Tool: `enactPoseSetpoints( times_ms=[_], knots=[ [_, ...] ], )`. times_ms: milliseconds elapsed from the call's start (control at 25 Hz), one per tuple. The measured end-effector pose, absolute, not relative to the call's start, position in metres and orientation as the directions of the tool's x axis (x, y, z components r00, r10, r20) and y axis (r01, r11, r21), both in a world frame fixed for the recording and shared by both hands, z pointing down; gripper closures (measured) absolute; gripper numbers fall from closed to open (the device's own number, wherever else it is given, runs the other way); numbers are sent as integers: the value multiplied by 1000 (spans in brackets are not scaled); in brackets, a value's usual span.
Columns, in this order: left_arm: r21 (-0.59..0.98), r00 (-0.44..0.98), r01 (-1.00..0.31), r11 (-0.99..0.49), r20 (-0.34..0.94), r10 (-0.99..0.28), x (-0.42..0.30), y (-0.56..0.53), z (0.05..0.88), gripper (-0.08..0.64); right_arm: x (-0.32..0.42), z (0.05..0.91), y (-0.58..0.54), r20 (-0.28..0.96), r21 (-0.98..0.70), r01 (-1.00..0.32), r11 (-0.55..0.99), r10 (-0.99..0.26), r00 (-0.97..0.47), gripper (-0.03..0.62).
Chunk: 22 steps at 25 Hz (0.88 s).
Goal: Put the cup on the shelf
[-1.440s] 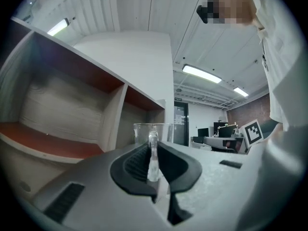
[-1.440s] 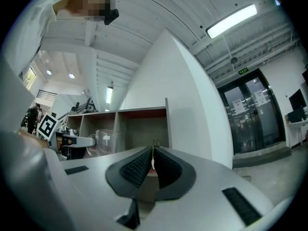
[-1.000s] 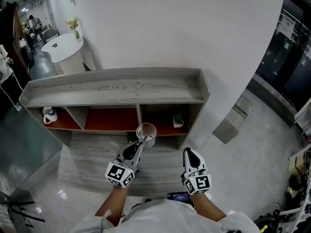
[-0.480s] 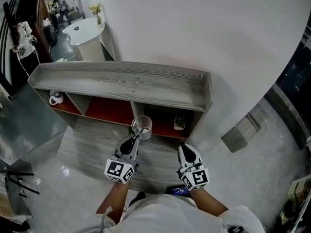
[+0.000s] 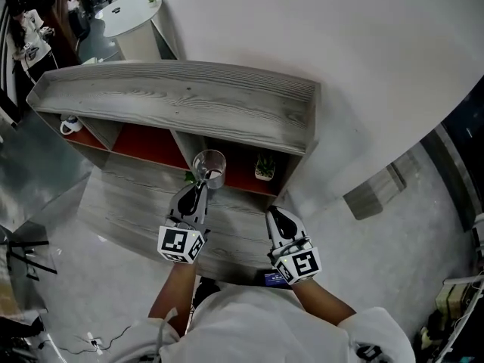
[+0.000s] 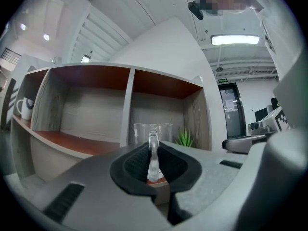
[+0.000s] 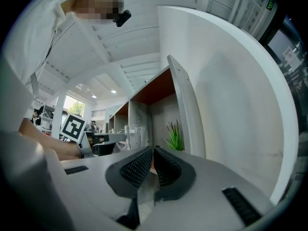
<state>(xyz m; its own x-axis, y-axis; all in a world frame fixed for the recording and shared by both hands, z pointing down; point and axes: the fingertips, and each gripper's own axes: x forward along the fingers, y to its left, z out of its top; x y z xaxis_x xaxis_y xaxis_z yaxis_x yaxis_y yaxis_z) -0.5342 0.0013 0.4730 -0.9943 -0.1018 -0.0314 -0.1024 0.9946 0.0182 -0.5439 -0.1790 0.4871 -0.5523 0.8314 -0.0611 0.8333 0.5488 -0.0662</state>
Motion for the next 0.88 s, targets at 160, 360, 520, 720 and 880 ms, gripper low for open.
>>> enactPoseSetpoints(
  times_ms=[160, 360, 520, 720, 880],
  knots=[
    [-17, -996, -84, 996, -20, -84, -549, -4, 479, 529, -554, 492, -191, -58, -77, 826, 558, 825, -562, 555],
    [-22, -997, -75, 997, -8, -75, -566, -8, 485, 529, -562, 495, -207, -45, -83, 815, 574, 815, -578, 555],
    [-14, -997, -77, 997, -1, -77, -576, -12, 490, 529, -565, 497, -218, -42, -91, 803, 589, 804, -594, 555],
    [-14, -997, -80, 997, 9, -80, -587, -17, 497, 529, -571, 499, -232, -37, -98, 784, 613, 785, -618, 555],
    [-30, -997, -80, 996, 10, -80, -593, -17, 499, 529, -577, 499, -243, -33, -95, 767, 634, 768, -639, 555]
  ],
)
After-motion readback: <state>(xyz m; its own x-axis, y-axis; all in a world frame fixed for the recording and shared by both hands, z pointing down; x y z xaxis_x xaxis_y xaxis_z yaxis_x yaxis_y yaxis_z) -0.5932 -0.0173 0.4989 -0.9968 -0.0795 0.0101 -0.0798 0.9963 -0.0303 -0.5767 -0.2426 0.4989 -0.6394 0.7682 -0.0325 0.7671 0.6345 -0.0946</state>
